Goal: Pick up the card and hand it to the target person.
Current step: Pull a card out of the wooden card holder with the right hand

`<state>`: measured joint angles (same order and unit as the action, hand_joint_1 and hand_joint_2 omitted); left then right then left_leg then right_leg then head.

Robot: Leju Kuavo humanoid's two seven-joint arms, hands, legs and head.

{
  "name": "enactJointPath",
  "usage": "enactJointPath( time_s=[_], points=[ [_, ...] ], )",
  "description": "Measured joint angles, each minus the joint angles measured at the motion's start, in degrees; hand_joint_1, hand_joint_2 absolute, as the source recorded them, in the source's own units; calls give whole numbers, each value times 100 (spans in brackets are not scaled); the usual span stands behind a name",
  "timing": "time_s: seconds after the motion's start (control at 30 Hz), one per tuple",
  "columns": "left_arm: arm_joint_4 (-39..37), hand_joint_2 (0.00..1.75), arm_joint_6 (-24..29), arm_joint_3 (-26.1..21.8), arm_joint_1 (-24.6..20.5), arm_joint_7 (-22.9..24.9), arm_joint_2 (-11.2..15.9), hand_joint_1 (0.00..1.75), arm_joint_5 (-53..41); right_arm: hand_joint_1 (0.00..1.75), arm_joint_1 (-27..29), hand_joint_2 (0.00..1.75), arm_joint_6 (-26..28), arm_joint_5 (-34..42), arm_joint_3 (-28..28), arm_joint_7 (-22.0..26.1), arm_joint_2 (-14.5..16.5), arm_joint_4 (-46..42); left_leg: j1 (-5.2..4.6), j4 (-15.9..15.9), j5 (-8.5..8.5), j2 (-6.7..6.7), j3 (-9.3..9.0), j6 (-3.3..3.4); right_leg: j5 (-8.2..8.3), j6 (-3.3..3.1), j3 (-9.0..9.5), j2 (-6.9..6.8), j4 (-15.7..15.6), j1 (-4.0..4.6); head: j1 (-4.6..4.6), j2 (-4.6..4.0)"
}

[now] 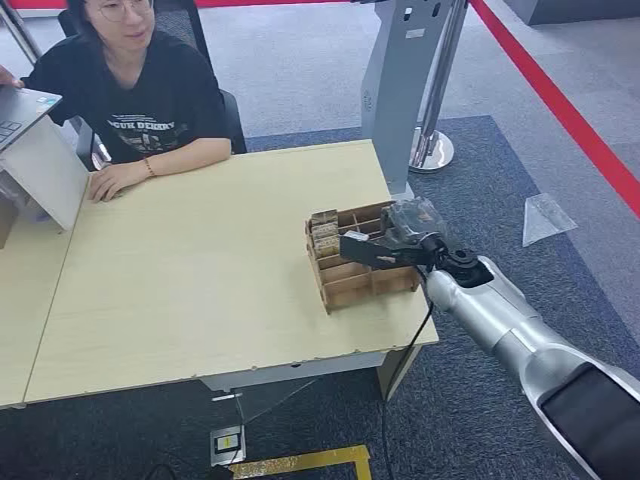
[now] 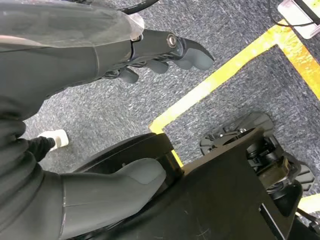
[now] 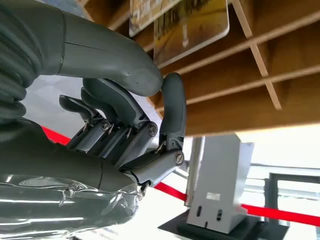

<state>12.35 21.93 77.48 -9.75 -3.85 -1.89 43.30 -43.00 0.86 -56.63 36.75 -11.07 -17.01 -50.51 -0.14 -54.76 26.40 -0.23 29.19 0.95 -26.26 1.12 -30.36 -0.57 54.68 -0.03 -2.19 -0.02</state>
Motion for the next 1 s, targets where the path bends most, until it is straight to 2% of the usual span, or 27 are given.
enactJointPath(
  time_s=[0.33,0.47,0.5,0.87,1.0],
  points=[
    [0,175,-32,0,4,-48,7,0,22,171,-648,175,-603,384,-10,-100,-371,-569,-3,-3,-2,0,2,2,5,1,-5,0,0,-2,-1,0],
    [0,175,-32,0,4,-72,1,0,50,9,-865,175,-743,494,-15,-155,-529,-797,-3,-3,-2,0,2,3,5,1,-4,1,0,-2,0,0],
    [0,175,-32,0,4,-72,-2,0,52,4,-889,175,-755,538,-16,-160,-564,-850,-3,-3,-2,0,3,3,5,1,-4,1,0,-2,0,0],
    [0,175,-34,-2,1,-73,-36,0,53,1,-748,175,-499,897,29,-50,-714,-1040,-2,-1,-2,0,4,3,5,1,-4,0,0,-1,-1,0],
    [0,175,-34,-2,-5,-68,-37,0,43,18,-560,175,-267,946,99,38,-698,-1017,-1,0,-2,-2,6,2,5,1,-4,-2,0,-1,0,0]
  ],
)
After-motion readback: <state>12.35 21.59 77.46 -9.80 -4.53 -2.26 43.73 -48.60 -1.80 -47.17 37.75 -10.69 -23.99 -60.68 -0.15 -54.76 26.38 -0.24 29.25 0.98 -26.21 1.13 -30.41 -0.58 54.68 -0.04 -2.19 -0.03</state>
